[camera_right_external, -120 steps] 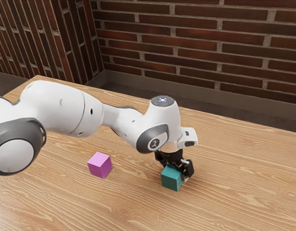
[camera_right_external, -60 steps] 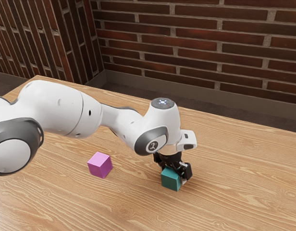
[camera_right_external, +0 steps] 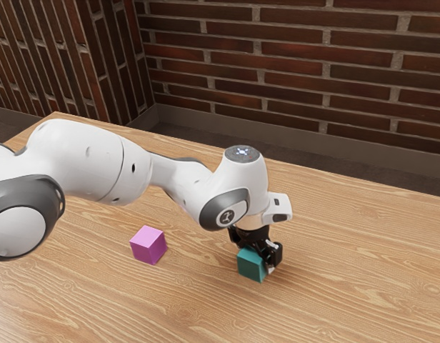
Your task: Pick up the blue block with one arm, and put the blue block on the pink block with one arm
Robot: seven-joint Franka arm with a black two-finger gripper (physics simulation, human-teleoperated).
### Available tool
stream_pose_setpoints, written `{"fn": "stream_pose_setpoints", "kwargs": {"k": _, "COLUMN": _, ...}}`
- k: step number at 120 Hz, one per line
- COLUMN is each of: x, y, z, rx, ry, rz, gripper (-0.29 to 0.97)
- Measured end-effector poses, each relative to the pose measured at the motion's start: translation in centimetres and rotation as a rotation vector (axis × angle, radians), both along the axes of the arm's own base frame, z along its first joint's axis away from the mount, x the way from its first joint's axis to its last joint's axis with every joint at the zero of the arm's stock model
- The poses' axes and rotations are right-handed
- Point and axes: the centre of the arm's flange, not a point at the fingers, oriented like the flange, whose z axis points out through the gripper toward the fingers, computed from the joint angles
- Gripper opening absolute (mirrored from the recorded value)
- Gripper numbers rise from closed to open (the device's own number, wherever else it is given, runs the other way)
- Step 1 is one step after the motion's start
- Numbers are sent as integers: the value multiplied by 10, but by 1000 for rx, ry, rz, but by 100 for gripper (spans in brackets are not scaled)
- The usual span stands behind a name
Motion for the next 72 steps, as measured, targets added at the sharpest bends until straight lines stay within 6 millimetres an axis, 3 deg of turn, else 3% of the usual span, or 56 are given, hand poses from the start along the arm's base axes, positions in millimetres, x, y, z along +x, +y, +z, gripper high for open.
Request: {"fn": "stream_pose_setpoints", "kwargs": {"k": 72, "x": 0, "y": 0, "z": 7, "rx": 12, "ry": 6, "rz": 6, "gripper": 43}}
